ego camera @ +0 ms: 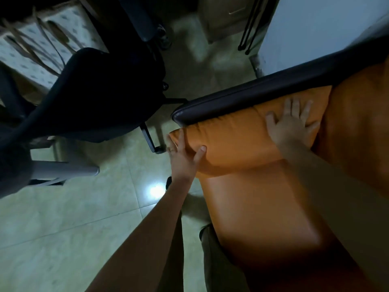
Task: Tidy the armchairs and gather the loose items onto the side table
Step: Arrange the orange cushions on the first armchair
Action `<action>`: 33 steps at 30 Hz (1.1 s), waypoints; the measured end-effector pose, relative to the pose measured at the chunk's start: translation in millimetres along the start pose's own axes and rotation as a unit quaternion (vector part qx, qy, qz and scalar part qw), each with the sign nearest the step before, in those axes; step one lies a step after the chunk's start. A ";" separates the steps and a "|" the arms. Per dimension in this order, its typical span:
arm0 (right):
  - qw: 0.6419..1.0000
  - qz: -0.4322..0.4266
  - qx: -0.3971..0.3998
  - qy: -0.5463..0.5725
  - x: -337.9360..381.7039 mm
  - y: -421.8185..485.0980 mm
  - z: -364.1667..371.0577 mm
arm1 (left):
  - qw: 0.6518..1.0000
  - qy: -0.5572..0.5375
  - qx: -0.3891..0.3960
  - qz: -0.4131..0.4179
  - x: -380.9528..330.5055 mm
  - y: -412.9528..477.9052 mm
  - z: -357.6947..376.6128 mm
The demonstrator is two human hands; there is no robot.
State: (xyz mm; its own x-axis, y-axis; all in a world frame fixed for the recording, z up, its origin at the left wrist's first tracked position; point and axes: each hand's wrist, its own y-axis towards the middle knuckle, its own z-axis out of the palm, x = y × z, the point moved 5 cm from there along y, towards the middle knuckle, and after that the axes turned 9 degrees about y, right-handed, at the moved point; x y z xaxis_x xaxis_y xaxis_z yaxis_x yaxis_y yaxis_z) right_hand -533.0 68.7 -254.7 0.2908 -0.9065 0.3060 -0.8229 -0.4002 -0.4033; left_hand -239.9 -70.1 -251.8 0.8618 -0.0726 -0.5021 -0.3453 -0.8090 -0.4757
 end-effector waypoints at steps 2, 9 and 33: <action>1.000 -0.026 -0.011 -0.005 -4.3 0.6 0.7 | 0.998 -0.058 0.003 -0.011 -5.7 2.8 2.9; 0.994 -0.069 -0.080 0.011 -16.9 5.0 3.2 | 0.993 -0.116 -0.033 -0.004 -4.0 12.3 9.4; 0.992 -0.022 -0.099 0.074 -72.2 19.8 -19.4 | 0.997 -0.069 0.026 0.015 -66.2 16.2 59.7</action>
State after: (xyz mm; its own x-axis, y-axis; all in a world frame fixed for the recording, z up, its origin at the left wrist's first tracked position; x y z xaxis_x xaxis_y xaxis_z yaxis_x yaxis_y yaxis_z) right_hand -579.8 128.8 -268.0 0.2670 -0.8530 0.4484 -0.8948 -0.3922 -0.2134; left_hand -324.7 -43.5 -269.3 0.7920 -0.0123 -0.6104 -0.3922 -0.7764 -0.4933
